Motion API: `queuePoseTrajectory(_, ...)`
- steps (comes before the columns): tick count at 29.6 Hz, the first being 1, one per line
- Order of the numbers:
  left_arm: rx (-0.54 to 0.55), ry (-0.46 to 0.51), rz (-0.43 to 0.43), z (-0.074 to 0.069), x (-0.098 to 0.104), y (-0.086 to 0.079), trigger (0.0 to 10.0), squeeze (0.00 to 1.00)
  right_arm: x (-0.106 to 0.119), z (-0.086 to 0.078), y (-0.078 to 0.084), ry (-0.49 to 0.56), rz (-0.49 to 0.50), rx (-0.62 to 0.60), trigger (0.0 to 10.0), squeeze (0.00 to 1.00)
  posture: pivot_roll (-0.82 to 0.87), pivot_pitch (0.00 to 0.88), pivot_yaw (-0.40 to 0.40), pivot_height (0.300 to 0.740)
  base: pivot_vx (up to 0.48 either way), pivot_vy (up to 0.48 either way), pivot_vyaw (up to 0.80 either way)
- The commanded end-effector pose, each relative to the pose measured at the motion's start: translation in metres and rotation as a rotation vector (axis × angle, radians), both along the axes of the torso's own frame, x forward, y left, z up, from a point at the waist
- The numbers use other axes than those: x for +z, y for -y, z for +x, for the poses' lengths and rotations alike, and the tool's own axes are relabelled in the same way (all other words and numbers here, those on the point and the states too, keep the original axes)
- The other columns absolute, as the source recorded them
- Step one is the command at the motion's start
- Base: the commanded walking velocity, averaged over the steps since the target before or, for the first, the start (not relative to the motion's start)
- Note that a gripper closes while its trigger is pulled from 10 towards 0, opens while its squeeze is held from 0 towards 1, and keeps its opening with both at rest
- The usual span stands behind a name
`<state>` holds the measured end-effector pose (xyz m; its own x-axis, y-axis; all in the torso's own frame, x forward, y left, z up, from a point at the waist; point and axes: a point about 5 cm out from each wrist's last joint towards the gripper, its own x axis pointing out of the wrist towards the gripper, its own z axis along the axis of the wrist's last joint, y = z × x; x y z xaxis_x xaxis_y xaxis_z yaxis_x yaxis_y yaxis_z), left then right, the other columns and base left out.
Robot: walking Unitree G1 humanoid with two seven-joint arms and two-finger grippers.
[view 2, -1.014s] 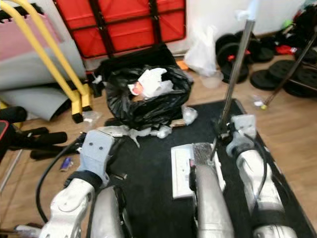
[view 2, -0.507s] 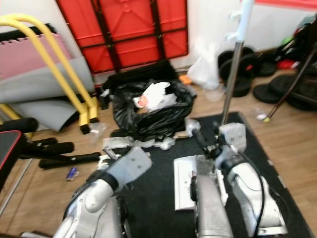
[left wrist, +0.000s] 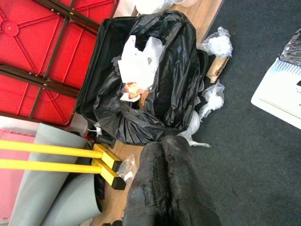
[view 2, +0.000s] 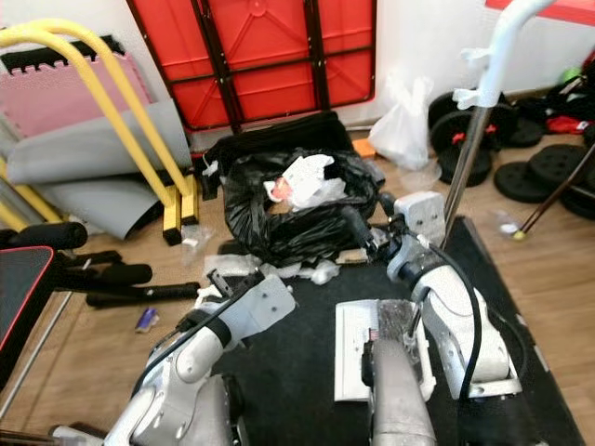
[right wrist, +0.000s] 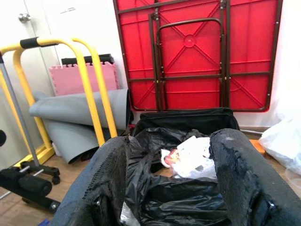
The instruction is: Sweep floor
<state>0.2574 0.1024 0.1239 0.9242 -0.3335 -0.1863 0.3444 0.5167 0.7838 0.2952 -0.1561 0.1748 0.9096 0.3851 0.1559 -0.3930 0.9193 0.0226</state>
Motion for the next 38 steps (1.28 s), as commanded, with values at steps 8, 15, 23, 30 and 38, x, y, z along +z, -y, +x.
queuePoseTrajectory(8, 0.023, 0.010, 0.007, 0.006, -0.006, -0.001, 10.0, 0.00, -0.003, 0.005, -0.015, -0.024, 0.009, 0.060, 10.0, 0.00, -0.14, 0.000, -0.016, 0.558, 0.000, 0.000, 0.00)
queuePoseTrajectory(15, 0.021, 0.003, 0.007, 0.010, -0.013, -0.001, 10.0, 0.00, -0.004, 0.009, -0.022, -0.021, 0.012, 0.085, 10.0, 0.00, -0.14, 0.000, 0.001, 0.583, 0.000, 0.000, 0.00)
queuePoseTrajectory(23, 0.018, 0.002, 0.007, 0.011, -0.014, -0.001, 10.0, 0.00, -0.005, 0.009, -0.022, -0.024, 0.017, 0.084, 10.0, 0.00, -0.14, 0.000, 0.001, 0.603, 0.000, 0.000, 0.00)
queuePoseTrajectory(30, 0.019, 0.001, 0.007, 0.013, -0.016, -0.001, 10.0, 0.00, -0.005, 0.013, -0.022, -0.020, 0.024, 0.082, 10.0, 0.00, -0.14, 0.000, 0.004, 0.618, 0.000, 0.000, 0.00)
queuePoseTrajectory(38, 0.015, 0.003, 0.005, 0.014, -0.017, 0.000, 10.0, 0.00, -0.006, 0.014, -0.020, -0.022, 0.023, 0.082, 10.0, 0.00, -0.14, 0.000, -0.007, 0.638, 0.000, 0.000, 0.00)
